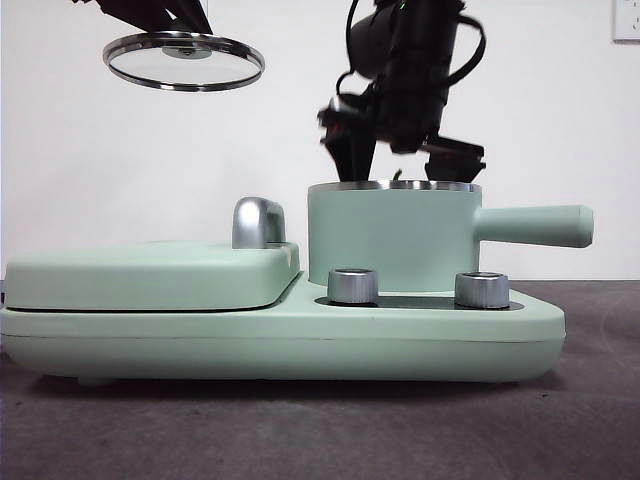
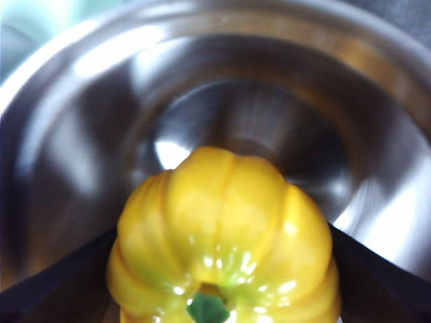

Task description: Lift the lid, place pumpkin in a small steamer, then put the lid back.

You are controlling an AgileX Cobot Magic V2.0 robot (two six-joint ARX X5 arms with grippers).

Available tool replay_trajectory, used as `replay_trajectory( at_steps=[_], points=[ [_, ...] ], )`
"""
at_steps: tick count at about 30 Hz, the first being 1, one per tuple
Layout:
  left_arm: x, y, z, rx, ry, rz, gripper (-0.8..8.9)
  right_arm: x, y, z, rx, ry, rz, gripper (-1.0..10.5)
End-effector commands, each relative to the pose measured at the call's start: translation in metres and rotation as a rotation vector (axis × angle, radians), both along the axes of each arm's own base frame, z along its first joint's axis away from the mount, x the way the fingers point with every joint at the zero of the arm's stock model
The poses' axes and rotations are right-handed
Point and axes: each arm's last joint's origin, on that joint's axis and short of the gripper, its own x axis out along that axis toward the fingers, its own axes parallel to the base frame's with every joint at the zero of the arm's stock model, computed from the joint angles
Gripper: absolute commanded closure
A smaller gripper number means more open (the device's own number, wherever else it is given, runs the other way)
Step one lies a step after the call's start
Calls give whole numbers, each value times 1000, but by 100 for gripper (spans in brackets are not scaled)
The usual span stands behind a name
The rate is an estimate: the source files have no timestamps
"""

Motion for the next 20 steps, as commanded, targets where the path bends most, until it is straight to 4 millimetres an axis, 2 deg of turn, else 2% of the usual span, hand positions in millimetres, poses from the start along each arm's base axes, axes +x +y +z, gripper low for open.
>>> replay_trajectory(
  at_steps=[1, 18, 20],
  points=[
    [0, -1, 12, -17, -55, -5, 799, 5, 12, -8, -14, -29, 23, 631],
    [0, -1, 12, -17, -54, -4, 799, 6, 25, -28, -48, -4, 34, 629],
    [0, -1, 12, -17, -54, -4, 799, 6, 26, -28, -48, -3, 36, 590]
  ],
)
